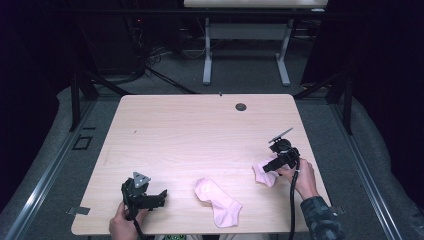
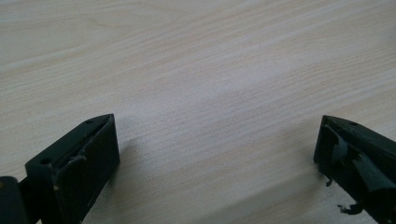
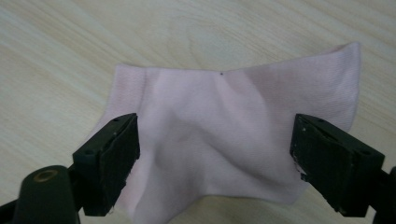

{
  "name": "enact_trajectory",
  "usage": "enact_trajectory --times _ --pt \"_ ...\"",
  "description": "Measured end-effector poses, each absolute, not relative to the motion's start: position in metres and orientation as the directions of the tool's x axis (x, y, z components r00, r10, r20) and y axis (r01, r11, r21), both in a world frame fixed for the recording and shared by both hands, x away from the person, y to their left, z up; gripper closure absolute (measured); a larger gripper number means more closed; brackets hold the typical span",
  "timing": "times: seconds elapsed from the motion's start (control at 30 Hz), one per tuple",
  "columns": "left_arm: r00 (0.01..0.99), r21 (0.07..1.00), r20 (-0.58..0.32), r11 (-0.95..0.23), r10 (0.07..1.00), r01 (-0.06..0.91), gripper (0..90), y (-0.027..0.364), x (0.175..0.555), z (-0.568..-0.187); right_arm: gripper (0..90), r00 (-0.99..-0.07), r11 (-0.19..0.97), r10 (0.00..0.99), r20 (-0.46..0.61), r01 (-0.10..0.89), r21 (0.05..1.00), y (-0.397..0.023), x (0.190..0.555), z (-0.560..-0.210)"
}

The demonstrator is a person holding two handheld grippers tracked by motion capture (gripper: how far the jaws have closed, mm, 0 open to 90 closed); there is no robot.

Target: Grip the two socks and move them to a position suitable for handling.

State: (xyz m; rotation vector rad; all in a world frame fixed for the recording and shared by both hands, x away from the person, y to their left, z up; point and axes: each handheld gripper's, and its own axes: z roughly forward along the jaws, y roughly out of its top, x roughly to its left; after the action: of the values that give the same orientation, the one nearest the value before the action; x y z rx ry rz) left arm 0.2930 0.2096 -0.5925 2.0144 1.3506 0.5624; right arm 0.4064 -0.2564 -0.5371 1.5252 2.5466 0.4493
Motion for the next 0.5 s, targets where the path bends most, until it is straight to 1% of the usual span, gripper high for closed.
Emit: enact_trajectory --times 0.07,0.1,0.17,0.2,0.23,0.27,0.3,0.33,0.47,0.5 --pt "0.38 0.711 -0.001 -0.267 0.925 0.651 0.0 0.2096 0.293 -0.5925 27.4 -0.467 0.438 0.884 0.022 0.844 0.308 -0.2574 0.4093 -0.5434" --pt "0.38 0.711 -0.001 -0.267 0.925 0.651 0.0 0.2096 0.2929 -0.5925 29.4 -0.458 0.432 0.889 0.019 0.85 0.303 -0.2572 0.4102 -0.5468" --pt "0.38 0.711 -0.001 -0.267 0.925 0.651 0.0 0.2096 0.2929 -0.5925 29.0 -0.454 0.429 0.891 0.012 0.851 0.304 -0.2572 0.4104 -0.5494" --pt "0.38 0.711 -0.001 -0.267 0.925 0.651 0.0 0.2096 0.2929 -0.5925 34.2 -0.441 0.419 0.898 -0.005 0.851 0.317 -0.257 0.4095 -0.5502" --pt "0.38 0.711 -0.001 -0.267 0.925 0.651 0.0 0.2096 0.2929 -0.5925 36.7 -0.447 0.429 0.894 -0.011 0.849 0.309 -0.2575 0.4097 -0.5492" --pt "0.38 0.711 -0.001 -0.267 0.925 0.651 0.0 0.2096 0.2929 -0.5925 36.7 -0.447 0.429 0.894 -0.011 0.849 0.309 -0.2575 0.4097 -0.5492" --pt "0.38 0.711 -0.001 -0.267 0.925 0.651 0.0 0.2096 0.2929 -0.5925 45.7 -0.446 0.423 0.895 -0.003 0.848 0.32 -0.2581 0.4088 -0.5489" --pt "0.38 0.711 -0.001 -0.266 0.925 0.651 0.0 0.2095 0.2929 -0.5925 47.8 -0.445 0.418 0.896 0.008 0.848 0.326 -0.2581 0.4083 -0.549" --pt "0.38 0.711 0.0 -0.267 0.925 0.651 0.0 0.2096 0.2929 -0.5925 69.5 -0.44 0.409 0.898 0.016 0.847 0.34 -0.2602 0.407 -0.5475" --pt "0.379 0.711 -0.001 -0.265 0.925 0.651 0.0 0.2095 0.2929 -0.5925 72.7 -0.444 0.413 0.896 0.018 0.847 0.335 -0.2612 0.4071 -0.547"
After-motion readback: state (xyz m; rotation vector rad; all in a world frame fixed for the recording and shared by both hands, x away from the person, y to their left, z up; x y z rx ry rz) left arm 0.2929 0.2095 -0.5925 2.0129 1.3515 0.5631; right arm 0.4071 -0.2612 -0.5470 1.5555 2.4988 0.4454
